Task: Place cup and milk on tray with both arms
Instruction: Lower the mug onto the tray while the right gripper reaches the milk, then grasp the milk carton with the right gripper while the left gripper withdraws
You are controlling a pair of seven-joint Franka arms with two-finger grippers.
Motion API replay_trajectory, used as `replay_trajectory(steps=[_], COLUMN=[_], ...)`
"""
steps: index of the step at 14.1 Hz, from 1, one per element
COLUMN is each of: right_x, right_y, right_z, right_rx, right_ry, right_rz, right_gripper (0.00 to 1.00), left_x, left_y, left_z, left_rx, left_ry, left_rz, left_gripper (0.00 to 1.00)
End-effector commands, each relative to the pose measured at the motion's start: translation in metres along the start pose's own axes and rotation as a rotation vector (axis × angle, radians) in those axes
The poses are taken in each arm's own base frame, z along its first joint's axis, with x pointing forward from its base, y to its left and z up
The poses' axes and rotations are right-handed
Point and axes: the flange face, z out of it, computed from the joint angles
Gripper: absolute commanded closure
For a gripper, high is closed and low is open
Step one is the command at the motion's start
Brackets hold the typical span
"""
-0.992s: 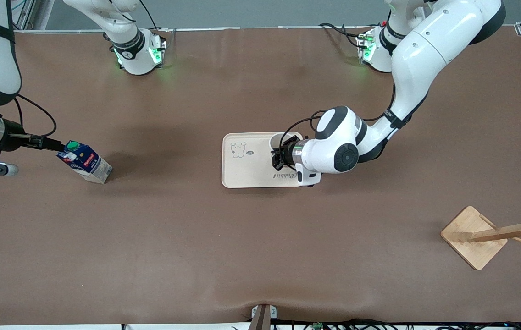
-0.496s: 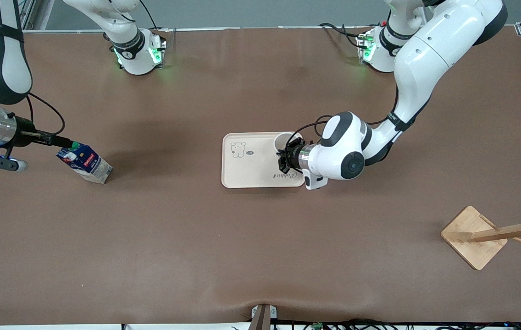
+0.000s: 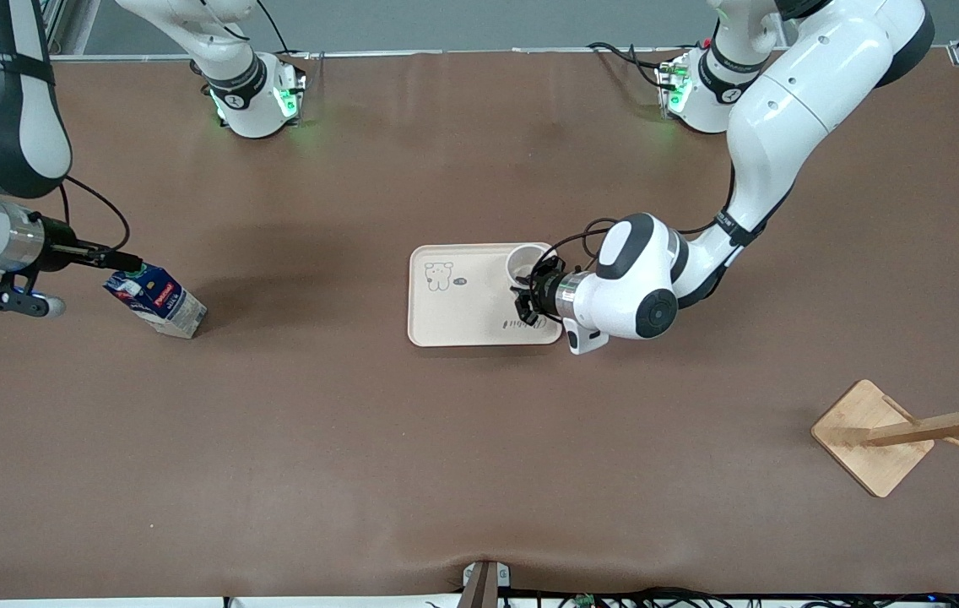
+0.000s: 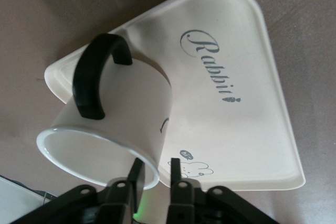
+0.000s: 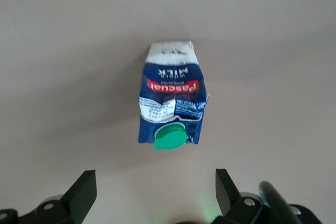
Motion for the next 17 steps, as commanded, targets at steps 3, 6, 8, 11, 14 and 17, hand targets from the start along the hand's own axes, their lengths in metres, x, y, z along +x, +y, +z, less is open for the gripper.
replay_trajectory(steps=[3, 6, 8, 11, 14, 17], right_x=[0.012, 0.013, 0.012, 0.011, 0.010, 0.010], right_y=[0.014, 0.012, 0.012, 0.015, 0.014, 0.016], right_z=[0.028, 0.058, 0.073, 0.083, 0.093, 0.091], right_rx=[0.001, 0.009, 0.009, 0.008, 0.004, 0.003], right_ry=[0.067, 0.117, 0.122, 0.108, 0.082, 0.071], right_rz=[0.069, 0.064, 0.062, 0.066, 0.065, 0.059], right_gripper=[0.00, 0.00, 0.00, 0.25, 1.00, 1.00], left_x=[-0.011, -0.036, -0.033, -0.030, -0.028, -0.017], left_y=[0.006, 0.012, 0.008, -0.010, -0.020, -0.023], left_z=[-0.040, -0.114, -0.172, -0.245, -0.272, -0.284], left_rx=[-0.007, 0.051, 0.043, -0.055, -0.085, -0.052], left_ry=[-0.014, -0.016, -0.018, 0.042, 0.262, 0.525], left_rz=[-0.001, 0.050, 0.047, 0.050, 0.088, 0.220], left_gripper=[0.00, 0.00, 0.00, 0.00, 0.00, 0.00])
